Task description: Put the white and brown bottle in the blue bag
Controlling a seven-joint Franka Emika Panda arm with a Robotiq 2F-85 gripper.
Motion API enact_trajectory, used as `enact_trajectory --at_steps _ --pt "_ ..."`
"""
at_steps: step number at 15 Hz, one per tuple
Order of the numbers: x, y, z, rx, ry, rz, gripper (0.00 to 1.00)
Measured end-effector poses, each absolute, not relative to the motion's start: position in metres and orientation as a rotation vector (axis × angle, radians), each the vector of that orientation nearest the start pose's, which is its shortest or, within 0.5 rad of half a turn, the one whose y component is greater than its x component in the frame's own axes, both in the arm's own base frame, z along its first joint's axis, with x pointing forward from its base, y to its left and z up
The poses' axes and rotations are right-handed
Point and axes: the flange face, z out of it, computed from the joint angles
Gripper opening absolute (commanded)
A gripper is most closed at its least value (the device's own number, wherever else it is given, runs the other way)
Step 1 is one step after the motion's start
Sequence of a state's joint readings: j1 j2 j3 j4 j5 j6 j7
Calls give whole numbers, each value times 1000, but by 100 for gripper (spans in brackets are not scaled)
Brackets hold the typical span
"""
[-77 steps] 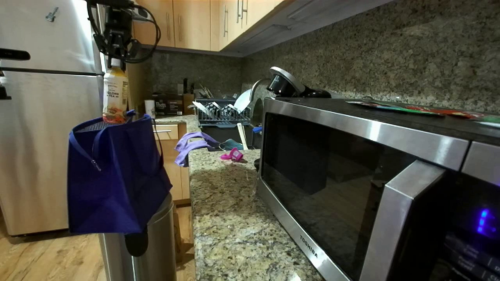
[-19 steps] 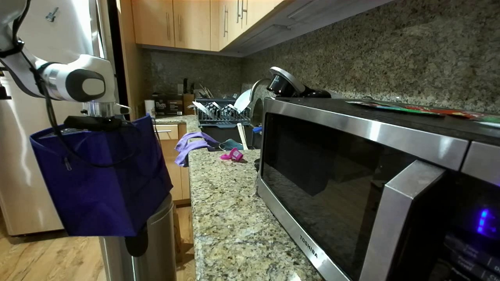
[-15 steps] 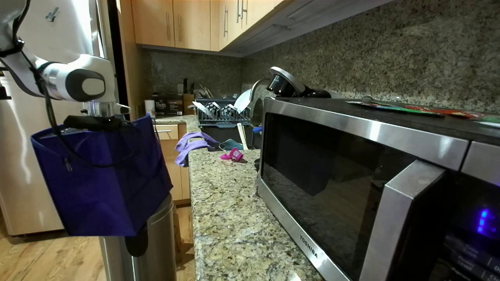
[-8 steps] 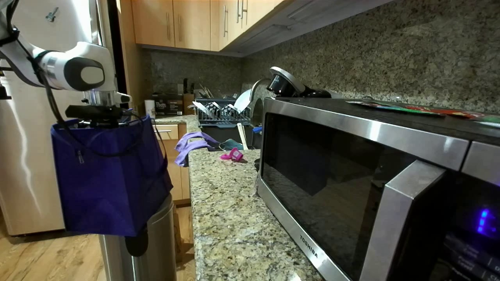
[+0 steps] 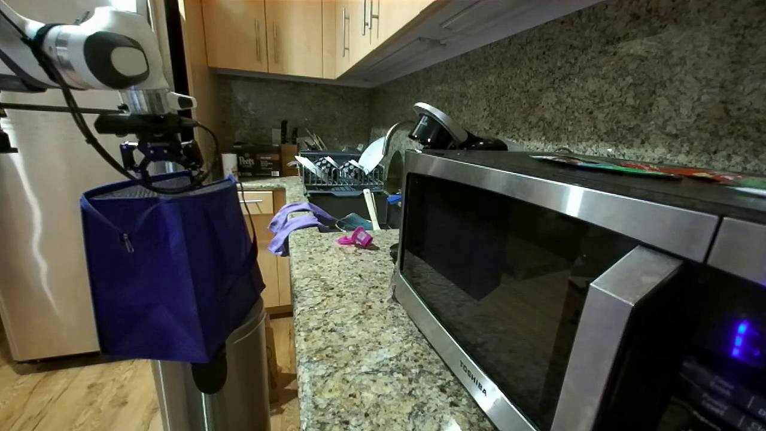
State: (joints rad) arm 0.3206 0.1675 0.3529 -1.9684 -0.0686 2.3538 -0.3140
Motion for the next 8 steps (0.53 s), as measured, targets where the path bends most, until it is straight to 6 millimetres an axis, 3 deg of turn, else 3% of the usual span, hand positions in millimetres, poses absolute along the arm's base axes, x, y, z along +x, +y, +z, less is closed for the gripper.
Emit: enact_trajectory --at_steps 4,8 --pt "483 359 480 -2863 -1352 -387 100" --pt "492 323 534 -3024 -1104 -388 100"
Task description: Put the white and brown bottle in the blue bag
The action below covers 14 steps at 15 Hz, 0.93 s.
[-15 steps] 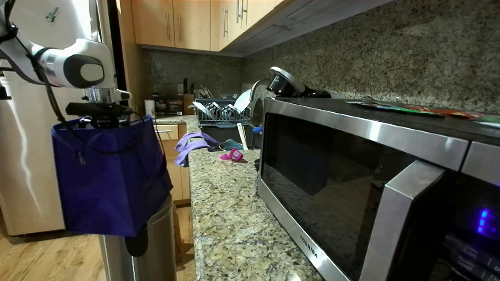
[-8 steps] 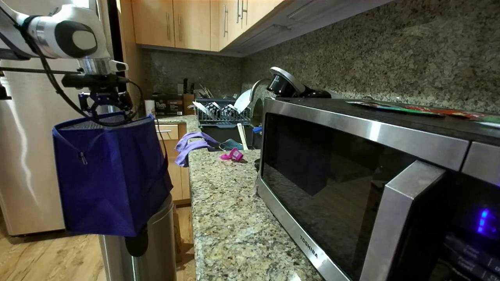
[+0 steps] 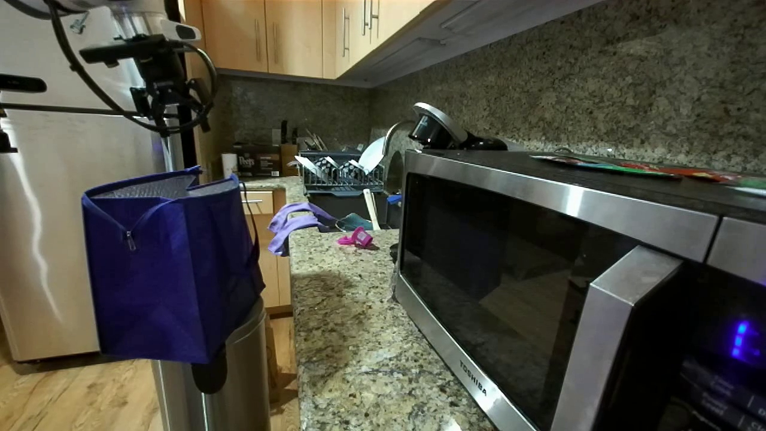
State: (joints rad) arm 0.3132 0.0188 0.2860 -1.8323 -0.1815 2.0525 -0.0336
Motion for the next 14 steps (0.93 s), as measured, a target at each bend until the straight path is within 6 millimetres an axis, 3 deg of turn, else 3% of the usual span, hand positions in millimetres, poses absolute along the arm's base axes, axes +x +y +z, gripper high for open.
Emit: enact_trajectory --at_steps 4,7,11,14 --pt "513 259 571 -3155 -791 -332 100" --pt "533 200 584 -3212 -548 -261 100" --pt "547 137 582 -3245 -285 -169 100" --pt "546 116 573 -3221 -184 -67 100"
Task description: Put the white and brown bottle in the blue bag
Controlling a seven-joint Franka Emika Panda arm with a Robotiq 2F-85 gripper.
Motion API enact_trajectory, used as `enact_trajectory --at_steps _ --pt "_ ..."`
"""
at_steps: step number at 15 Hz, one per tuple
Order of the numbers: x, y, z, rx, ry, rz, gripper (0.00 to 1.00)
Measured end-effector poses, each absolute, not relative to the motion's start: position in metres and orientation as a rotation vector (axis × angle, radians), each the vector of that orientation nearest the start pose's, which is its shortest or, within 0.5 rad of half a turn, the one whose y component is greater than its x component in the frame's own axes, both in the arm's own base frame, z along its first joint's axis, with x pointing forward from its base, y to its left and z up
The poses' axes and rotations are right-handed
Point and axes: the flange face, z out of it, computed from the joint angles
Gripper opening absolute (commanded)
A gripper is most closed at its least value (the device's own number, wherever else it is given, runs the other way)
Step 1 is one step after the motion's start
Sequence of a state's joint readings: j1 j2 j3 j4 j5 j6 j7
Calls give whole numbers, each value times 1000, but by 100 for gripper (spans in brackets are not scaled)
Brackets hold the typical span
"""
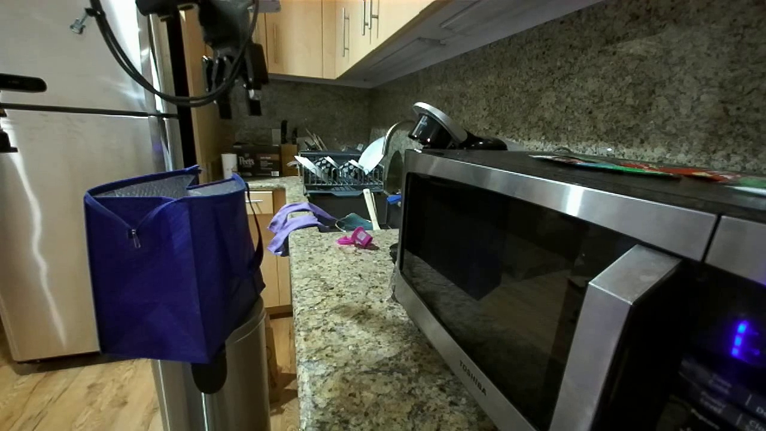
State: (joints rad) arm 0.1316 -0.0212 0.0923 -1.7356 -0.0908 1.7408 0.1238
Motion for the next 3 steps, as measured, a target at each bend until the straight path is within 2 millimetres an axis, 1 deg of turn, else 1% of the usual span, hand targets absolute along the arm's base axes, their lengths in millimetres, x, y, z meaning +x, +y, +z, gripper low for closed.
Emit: enact_trajectory --at_steps 3 --pt "540 118 559 -3145 -145 52 100"
